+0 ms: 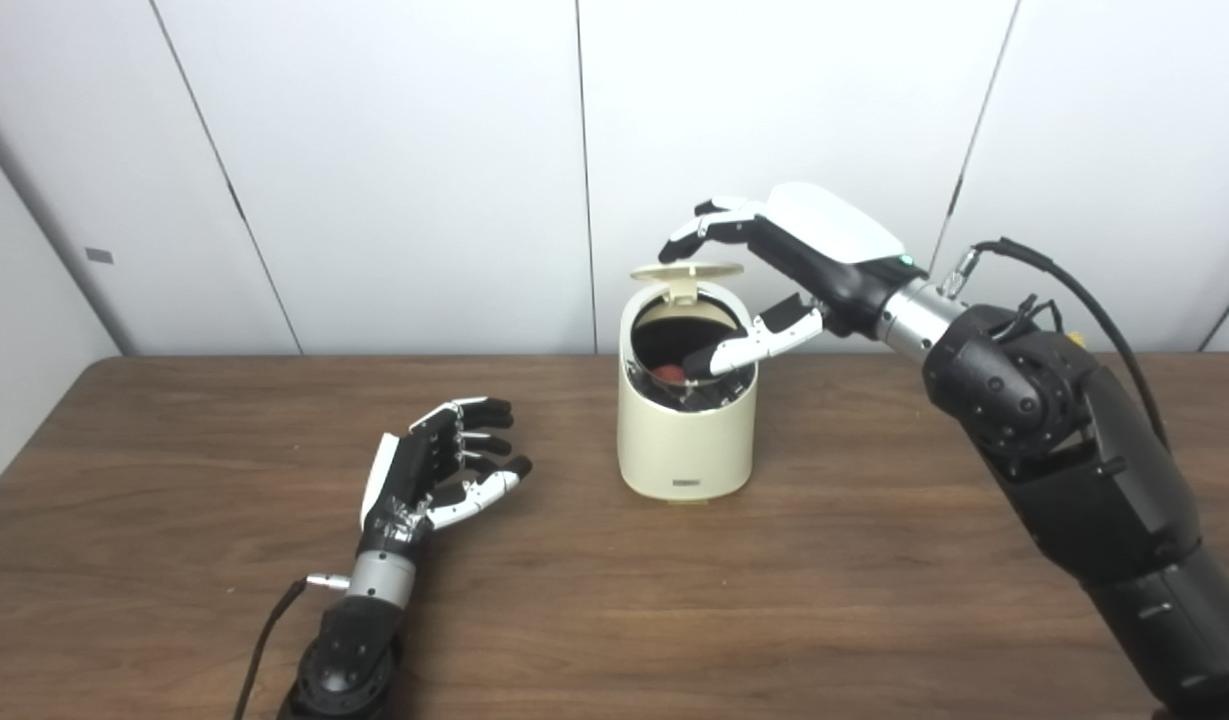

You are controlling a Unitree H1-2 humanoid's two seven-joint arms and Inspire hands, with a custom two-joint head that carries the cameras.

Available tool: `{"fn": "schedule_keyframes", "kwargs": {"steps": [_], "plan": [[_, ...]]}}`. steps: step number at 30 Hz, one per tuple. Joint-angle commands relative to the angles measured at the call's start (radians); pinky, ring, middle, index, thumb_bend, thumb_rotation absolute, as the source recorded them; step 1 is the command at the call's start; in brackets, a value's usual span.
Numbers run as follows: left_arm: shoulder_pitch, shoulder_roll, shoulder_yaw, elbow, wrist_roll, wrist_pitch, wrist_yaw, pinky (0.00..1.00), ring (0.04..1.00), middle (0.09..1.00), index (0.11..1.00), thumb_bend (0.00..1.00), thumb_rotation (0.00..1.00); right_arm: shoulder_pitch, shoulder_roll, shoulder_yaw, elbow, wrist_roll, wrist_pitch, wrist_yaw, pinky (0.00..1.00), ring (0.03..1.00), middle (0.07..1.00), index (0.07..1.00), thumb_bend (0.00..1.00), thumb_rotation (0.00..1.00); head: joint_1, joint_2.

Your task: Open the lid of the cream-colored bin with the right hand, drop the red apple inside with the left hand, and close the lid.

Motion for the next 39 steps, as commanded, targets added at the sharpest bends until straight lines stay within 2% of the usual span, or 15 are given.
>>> {"fn": "schedule_keyframes", "kwargs": {"steps": [1,5,10,15,21,26,30,35,39], "plan": [[-0.009,0.0,0.003,-0.023,0.001,-0.01,0.009,0.51,0.612,0.699,0.7,0.58,0.0,-0.032,-0.008,-0.023,-0.05,0.017,-0.01,0.0,0.81,0.903,0.763,0.72,0.69,0.53,-0.002,0.007],[-0.008,-0.003,0.012,-0.039,-0.001,0.013,0.021,0.5,0.606,0.703,0.703,0.58,0.0,-0.008,-0.005,-0.025,-0.038,0.021,-0.069,-0.027,0.76,0.87,0.733,0.704,0.68,0.54,0.003,0.014],[-0.012,-0.001,0.017,-0.034,0.001,0.011,0.027,0.49,0.604,0.701,0.703,0.59,0.0,0.016,-0.002,-0.02,-0.055,0.016,-0.056,-0.007,0.77,0.871,0.723,0.711,0.69,0.56,0.003,0.019],[-0.01,0.001,0.017,-0.037,0.004,0.017,0.028,0.5,0.607,0.694,0.7,0.58,0.0,0.038,-0.005,-0.018,-0.05,0.02,-0.07,0.001,0.78,0.876,0.726,0.717,0.67,0.54,0.005,0.023],[-0.009,0.002,0.018,-0.037,-0.006,0.008,0.019,0.51,0.608,0.691,0.698,0.58,0.0,0.053,-0.007,-0.019,-0.042,0.01,-0.085,-0.008,0.84,0.873,0.722,0.713,0.66,0.55,0.003,0.029],[-0.006,0.0,0.016,-0.042,0.0,0.014,0.023,0.5,0.611,0.693,0.698,0.58,0.0,0.061,-0.008,-0.023,-0.037,0.004,-0.088,-0.014,0.87,0.881,0.724,0.711,0.66,0.52,0.003,0.03],[-0.004,-0.001,0.016,-0.044,-0.003,0.014,0.02,0.49,0.598,0.687,0.695,0.59,0.0,0.071,-0.01,-0.028,-0.028,0.001,-0.107,-0.027,0.95,0.881,0.715,0.706,0.67,0.52,0.004,0.035],[-0.002,0.001,0.014,-0.044,-0.004,0.005,0.017,0.49,0.595,0.686,0.694,0.59,0.0,0.079,-0.012,-0.029,-0.026,0.0,-0.118,-0.03,0.86,0.869,0.702,0.696,0.69,0.53,0.005,0.042],[0.0,-0.001,0.015,-0.052,-0.003,0.015,0.02,0.48,0.59,0.684,0.692,0.6,0.0,0.086,-0.018,-0.029,-0.03,0.009,-0.117,-0.02,0.87,0.878,0.704,0.703,0.68,0.56,0.006,0.048]]}}
